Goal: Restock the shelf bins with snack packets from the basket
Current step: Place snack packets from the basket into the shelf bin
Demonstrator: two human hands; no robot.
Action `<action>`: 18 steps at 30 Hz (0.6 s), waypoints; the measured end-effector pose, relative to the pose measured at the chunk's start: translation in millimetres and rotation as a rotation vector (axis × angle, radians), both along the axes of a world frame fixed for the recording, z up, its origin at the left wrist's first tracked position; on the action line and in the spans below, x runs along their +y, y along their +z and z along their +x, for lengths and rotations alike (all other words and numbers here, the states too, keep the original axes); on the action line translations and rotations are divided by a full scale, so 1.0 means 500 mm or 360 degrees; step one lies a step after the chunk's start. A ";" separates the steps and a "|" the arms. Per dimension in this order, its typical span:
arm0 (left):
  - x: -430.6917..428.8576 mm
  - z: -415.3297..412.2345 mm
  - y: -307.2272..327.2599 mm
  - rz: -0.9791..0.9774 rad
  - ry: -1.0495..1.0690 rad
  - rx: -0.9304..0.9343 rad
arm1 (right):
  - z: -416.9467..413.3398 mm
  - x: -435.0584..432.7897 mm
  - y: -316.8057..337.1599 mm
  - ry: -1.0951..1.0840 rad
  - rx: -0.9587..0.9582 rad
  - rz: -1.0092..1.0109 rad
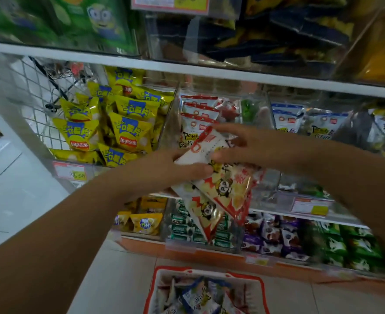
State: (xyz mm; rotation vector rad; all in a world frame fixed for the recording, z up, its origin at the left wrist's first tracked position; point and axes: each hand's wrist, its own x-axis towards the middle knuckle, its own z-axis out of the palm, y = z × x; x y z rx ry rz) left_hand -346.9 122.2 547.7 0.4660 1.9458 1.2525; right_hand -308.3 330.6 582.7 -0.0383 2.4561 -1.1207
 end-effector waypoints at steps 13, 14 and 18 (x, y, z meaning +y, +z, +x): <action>0.101 -0.117 -0.055 -0.0150 0.0490 0.0473 | -0.187 0.143 -0.083 -0.0997 0.0671 -0.0045; 0.113 -0.116 -0.069 -0.0198 0.0487 0.0484 | -0.193 0.152 -0.093 -0.0946 0.0768 0.0102; 0.142 -0.111 -0.107 -0.0335 0.0484 0.0473 | -0.211 0.162 -0.119 -0.0720 0.1024 0.0456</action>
